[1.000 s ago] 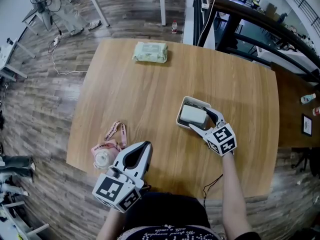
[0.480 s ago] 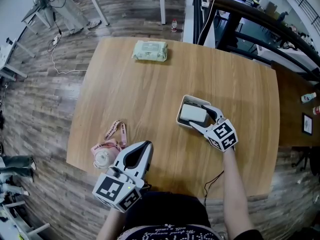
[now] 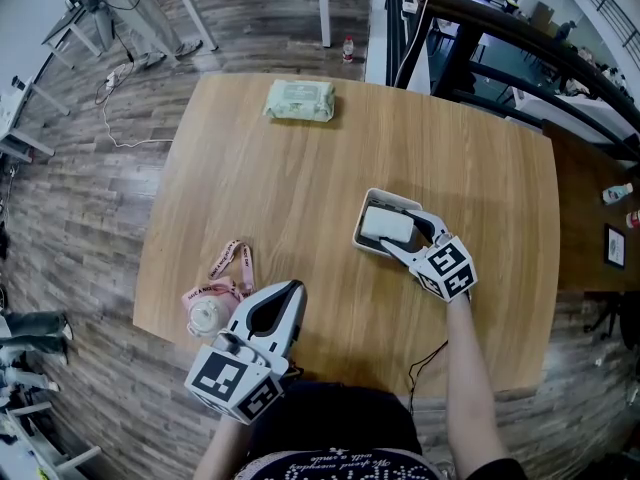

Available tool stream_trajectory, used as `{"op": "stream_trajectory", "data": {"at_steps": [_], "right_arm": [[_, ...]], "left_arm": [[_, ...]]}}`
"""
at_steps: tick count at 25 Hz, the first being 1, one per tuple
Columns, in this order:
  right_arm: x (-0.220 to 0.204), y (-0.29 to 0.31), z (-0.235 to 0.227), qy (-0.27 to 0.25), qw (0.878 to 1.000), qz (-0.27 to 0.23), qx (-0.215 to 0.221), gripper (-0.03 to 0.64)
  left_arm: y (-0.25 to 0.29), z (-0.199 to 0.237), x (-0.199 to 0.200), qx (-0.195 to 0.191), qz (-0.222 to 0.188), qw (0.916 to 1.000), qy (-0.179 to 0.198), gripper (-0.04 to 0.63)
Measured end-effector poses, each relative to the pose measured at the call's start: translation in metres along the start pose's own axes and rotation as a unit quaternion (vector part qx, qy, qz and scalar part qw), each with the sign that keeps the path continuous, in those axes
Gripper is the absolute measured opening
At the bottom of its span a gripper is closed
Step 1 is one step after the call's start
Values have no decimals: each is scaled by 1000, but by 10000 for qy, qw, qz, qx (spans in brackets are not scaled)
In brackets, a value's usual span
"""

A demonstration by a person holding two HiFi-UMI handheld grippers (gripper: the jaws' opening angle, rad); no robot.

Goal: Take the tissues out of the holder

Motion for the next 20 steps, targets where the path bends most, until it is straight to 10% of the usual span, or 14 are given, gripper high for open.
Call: {"op": "stream_trajectory", "data": {"at_steps": [20], "right_arm": [[-1, 0, 1, 134, 9999, 1, -84, 308]], "left_arm": [[-3, 0, -1, 14, -15, 10000, -14, 5]]}}
Point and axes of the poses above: the fingertips, and each gripper's own axes: y forward along the fingers, z to its left, x out of its top, the point moved 3 cm from there along -y, backward along the fingers, and after that the axes turned 2 degrees about y, right-handed, at the moved point
